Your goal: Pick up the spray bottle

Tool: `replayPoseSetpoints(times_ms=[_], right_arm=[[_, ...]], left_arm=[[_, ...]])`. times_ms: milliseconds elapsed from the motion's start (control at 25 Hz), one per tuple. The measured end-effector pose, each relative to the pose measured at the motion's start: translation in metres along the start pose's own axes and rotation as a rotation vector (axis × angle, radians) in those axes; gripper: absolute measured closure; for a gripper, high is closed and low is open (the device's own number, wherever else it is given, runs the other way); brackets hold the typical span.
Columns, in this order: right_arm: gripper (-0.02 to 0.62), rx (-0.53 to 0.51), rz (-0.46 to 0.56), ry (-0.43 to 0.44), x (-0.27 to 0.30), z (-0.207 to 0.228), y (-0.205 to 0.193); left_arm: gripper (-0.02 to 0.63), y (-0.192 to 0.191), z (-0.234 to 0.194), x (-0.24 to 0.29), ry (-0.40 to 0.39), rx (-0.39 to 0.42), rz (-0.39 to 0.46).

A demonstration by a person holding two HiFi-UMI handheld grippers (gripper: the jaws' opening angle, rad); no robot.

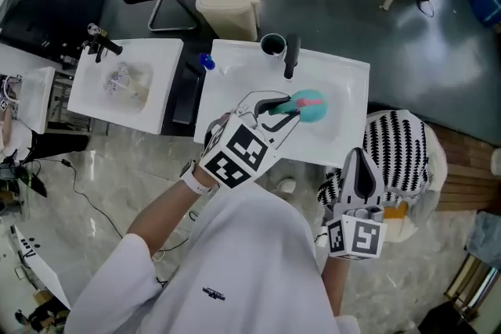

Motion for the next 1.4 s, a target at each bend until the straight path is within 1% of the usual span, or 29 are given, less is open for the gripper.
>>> replayPoseSetpoints(times_ms=[80,120,240,440,640,800,880,1000,1120,1200,1400], right_arm=[[0.588,-0.007,0.003,0.021,0.003,-0.003,0.002],[0.588,-0.008,0.005,0.029,0.005,-0.004,0.003],[0.588,-0.002,0.007,0.053,0.011,-0.009,0.002],[0.588,-0.021,0.004,0.096,0.020,-0.018,0.004],[0.589,-0.027,-0.011,0.114,0.026,-0.026,0.001],[0.588,-0.042,-0.014,0.136,0.026,-0.034,0.001],[0.588,-0.060,-0.013,0.148,0.027,-0.038,0.001],[0.588,-0.089,-0.018,0.174,0.030,-0.041,0.000],[0.588,-0.088,-0.022,0.177,0.031,-0.044,-0.001],[0.588,-0.087,-0.023,0.174,0.031,-0.045,0.000],[0.588,-0.110,-0.033,0.183,0.030,-0.047,-0.002]], left_arm=[[0.485,-0.003,0.003,-0.017,0.069,0.004,0.021],[0.485,-0.005,0.003,-0.025,0.099,-0.010,0.031],[0.485,-0.015,0.007,-0.052,0.175,-0.111,0.065],[0.485,-0.024,0.019,-0.094,0.334,-0.180,0.104],[0.485,-0.037,0.033,-0.120,0.436,-0.236,0.132],[0.485,-0.050,0.042,-0.130,0.510,-0.271,0.138],[0.485,-0.054,0.042,-0.132,0.523,-0.277,0.138],[0.485,-0.057,0.042,-0.134,0.512,-0.285,0.132],[0.485,-0.058,0.040,-0.135,0.513,-0.286,0.128],[0.485,-0.058,0.039,-0.136,0.519,-0.296,0.134],[0.485,-0.053,0.041,-0.140,0.537,-0.293,0.167]])
Point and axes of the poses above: the fingertips, and each gripper's own axes: x forward along the fingers, z to its right, y out of its top, the point moved 9 cm from there along -x, backward along the fingers, and after that the axes turned 11 degrees about z, right-handed, at the moved point
